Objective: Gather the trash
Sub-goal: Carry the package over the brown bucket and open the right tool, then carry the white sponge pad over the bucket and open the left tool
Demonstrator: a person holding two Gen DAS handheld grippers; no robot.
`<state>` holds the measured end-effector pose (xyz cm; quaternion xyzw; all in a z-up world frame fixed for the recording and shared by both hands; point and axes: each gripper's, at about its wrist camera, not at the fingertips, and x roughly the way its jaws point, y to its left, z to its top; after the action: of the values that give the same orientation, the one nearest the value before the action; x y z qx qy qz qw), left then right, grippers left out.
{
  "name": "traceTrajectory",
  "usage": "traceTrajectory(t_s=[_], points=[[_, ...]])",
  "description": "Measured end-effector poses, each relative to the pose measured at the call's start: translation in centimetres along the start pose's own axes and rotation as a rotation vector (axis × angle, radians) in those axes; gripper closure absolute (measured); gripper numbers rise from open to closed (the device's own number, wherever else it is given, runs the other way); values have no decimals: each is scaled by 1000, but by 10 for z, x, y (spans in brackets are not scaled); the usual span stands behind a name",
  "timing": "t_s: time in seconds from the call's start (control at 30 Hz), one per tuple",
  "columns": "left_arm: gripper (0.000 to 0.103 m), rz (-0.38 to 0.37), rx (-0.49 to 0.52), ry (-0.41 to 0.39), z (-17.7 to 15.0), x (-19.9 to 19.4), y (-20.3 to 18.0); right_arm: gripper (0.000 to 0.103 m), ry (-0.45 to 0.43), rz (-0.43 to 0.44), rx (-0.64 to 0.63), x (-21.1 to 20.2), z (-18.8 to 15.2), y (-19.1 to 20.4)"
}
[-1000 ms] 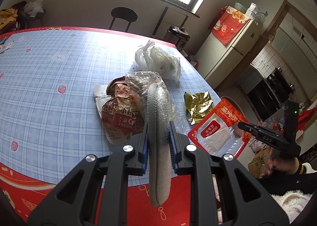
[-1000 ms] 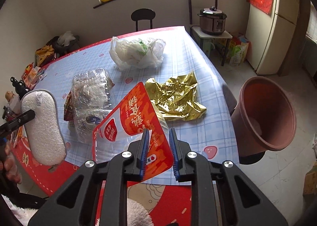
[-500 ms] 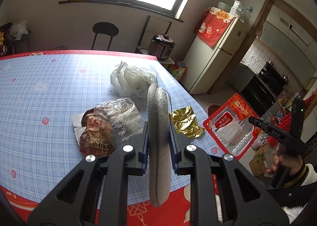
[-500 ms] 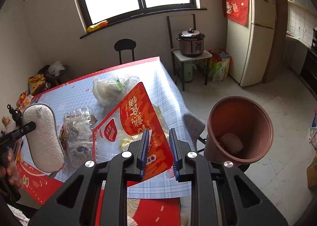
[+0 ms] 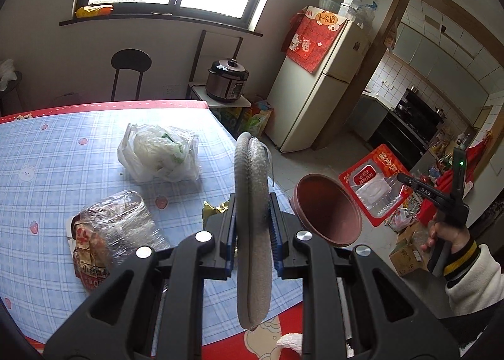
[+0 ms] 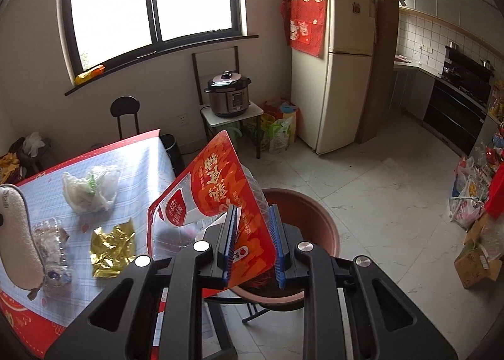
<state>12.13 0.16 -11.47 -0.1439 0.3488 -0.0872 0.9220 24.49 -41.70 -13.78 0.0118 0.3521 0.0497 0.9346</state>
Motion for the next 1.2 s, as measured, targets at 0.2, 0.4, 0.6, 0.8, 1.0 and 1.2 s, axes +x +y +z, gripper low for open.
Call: traceTrajectory(t_s=[0.2,0.4,0.6,0.8,1.0,1.2], points=[[81,28,-3,4,0,13,-20,81,38,-21,19,43,15,-30],[81,72,-25,18,-2,24,-28,66,79,25,51,80,29,-38],[81,75,-9,34,2,38,-42,27,30,64,69,72,36,-39],[81,34,38,63,10,66,-71,5,-5,78,99,45,26,-55],[81,-42,100,106,18,110,-116,5,21,39,97,24,-4,-77],[81,-130,167,132,34,169,-173,5,52,-2,158,15,-30,-109]])
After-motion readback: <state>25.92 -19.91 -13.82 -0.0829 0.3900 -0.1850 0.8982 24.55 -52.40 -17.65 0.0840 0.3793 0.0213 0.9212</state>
